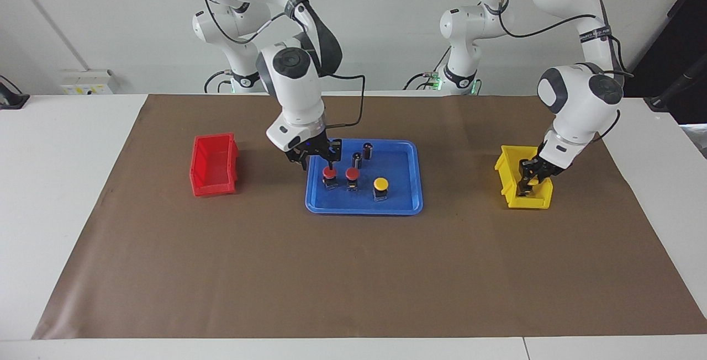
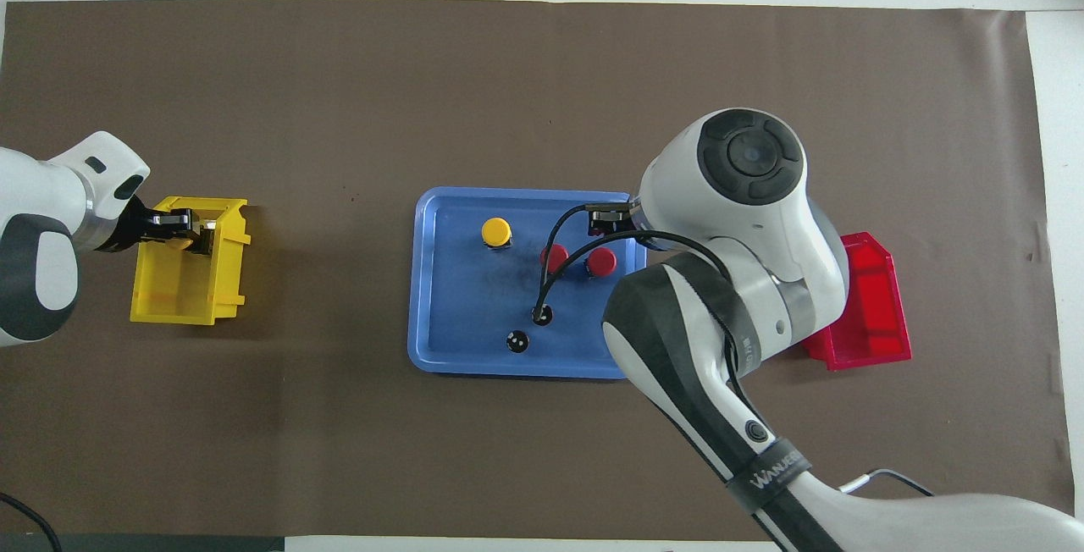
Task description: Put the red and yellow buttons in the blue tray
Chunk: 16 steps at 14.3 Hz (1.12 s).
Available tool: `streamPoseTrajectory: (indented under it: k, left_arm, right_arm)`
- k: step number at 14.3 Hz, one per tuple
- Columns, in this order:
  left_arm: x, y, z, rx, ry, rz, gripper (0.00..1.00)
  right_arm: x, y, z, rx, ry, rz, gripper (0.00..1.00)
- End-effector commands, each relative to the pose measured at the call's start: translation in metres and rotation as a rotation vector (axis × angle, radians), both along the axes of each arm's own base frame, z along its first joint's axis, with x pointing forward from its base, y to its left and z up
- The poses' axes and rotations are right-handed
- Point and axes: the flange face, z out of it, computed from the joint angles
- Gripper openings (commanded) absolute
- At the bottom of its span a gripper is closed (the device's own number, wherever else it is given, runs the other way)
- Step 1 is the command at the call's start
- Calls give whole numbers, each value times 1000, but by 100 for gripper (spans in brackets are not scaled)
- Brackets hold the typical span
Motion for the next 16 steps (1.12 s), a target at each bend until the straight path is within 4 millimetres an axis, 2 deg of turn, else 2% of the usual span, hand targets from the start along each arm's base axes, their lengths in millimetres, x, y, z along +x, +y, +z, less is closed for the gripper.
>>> streamPoseTrajectory:
  k: [1, 3, 4, 5, 7, 9, 12, 13, 14, 16]
  left_arm:
    - [15, -14, 56, 4, 45, 36, 1]
    - [19, -29, 91, 7, 60, 56, 1]
    - [20, -47, 105, 8, 67, 75, 1]
    - [20, -78, 112, 8, 63, 105, 1]
    - [14, -134, 110, 3, 31, 181, 1]
    - [4, -186, 105, -5, 16, 222, 1]
    - [-11, -260, 85, -10, 9, 249, 1]
    - [-16, -275, 82, -15, 3, 248, 1]
    - [-23, -294, 74, -14, 5, 245, 1]
    - [-34, -333, 54, -21, 0, 264, 1]
  right_arm:
    - [16, -54, 62, -31, -4, -49, 100]
    - [18, -111, 111, -31, -18, -67, 100]
    - [12, -140, 133, -31, -31, -58, 100]
    - [5, -159, 148, -33, -34, -46, 100]
    - [-3, -201, 167, -42, 2, -17, 100]
    - [-12, -226, 188, -65, 46, 15, 100]
    - [-14, -279, 191, -85, 61, 6, 100]
    - [-16, -290, 186, -78, 66, 10, 100]
    - [-21, -296, 186, -75, 70, 8, 100]
    - [-29, -313, 173, -68, 67, -4, 100]
